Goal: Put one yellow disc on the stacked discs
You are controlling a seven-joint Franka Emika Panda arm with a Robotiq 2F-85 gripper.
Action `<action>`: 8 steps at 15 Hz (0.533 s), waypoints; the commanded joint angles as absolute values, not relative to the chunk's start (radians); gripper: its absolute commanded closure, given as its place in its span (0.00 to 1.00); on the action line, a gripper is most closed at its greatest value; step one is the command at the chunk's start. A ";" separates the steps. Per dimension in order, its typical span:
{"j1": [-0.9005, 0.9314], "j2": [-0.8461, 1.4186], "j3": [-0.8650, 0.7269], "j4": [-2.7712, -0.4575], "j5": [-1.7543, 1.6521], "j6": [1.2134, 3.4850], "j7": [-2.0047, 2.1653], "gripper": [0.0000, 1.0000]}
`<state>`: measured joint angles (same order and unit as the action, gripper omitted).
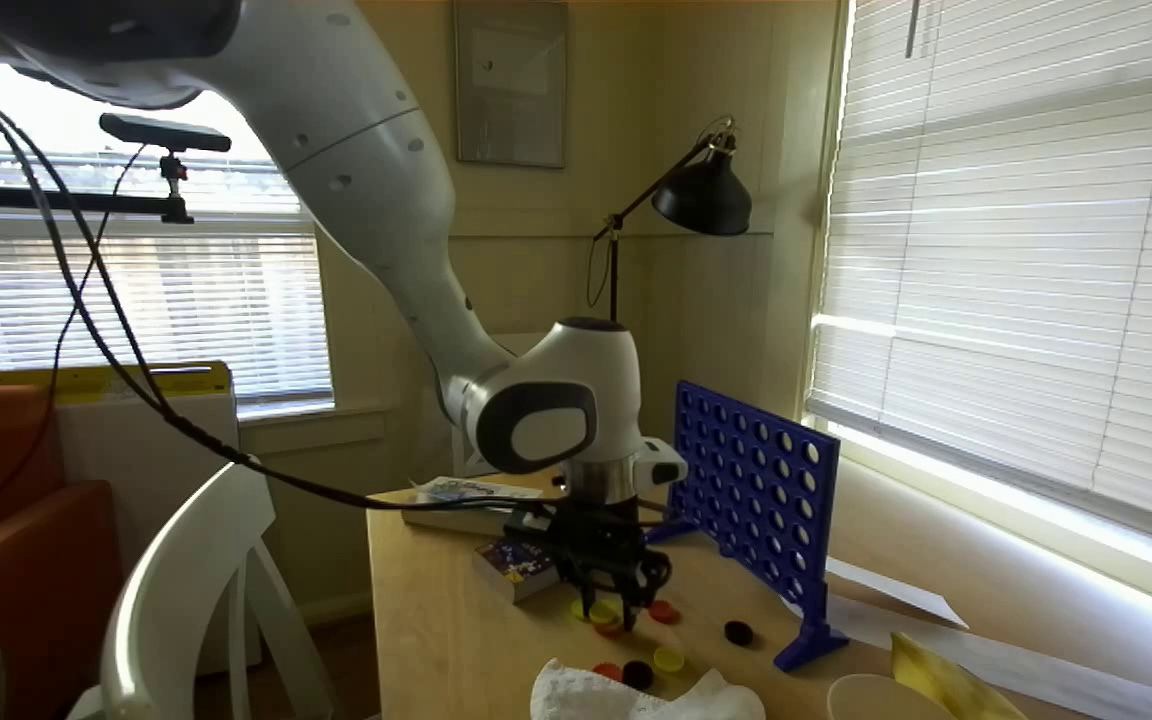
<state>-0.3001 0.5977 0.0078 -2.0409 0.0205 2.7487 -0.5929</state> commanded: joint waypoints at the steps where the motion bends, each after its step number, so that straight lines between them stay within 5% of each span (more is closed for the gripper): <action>1: -0.313 0.600 0.017 -2.045 0.004 2.736 -0.561 0.51; 8: -0.322 0.606 0.024 -2.033 0.005 2.710 -0.569 0.52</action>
<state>-0.3050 0.5990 0.0097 -2.0397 0.0206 2.7349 -0.5828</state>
